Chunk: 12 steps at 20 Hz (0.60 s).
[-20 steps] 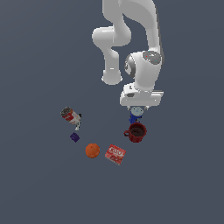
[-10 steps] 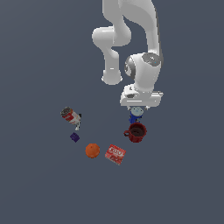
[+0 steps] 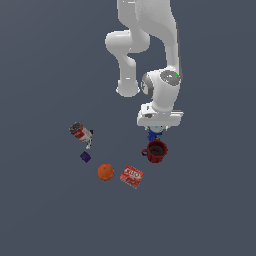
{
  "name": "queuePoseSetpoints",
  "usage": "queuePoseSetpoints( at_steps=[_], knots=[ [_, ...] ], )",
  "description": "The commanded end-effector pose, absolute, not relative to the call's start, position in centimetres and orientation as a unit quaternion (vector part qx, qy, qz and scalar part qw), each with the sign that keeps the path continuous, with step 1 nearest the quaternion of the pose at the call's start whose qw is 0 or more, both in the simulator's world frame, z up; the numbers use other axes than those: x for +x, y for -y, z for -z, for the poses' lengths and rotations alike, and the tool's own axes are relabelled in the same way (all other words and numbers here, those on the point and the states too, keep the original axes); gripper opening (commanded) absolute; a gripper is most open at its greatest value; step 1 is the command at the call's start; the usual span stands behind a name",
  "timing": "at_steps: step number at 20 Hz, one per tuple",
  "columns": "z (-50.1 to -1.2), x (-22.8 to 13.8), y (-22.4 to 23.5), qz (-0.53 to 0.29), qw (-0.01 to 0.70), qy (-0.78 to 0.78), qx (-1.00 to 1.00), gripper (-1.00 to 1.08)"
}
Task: Pick up a designated object from a clutter of objects.
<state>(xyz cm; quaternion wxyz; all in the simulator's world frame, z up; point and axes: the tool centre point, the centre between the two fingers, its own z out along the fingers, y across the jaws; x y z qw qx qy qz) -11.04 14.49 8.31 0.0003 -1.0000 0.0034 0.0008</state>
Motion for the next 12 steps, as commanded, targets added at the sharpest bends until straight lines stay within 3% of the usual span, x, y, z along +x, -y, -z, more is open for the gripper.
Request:
queuePoseSetpoints(
  at_steps=[1,3,4,12],
  knots=[
    [-7.82,-11.02,-14.49,0.000,0.000,-0.003,-1.000,1.00],
    [-7.72,-11.02,-14.49,0.000,0.000,-0.003,-1.000,1.00],
    [-7.72,-11.02,-14.49,0.000,0.000,-0.003,-1.000,-1.00],
    [-7.72,-11.02,-14.49,0.000,0.000,-0.003,-1.000,-1.00]
  ],
)
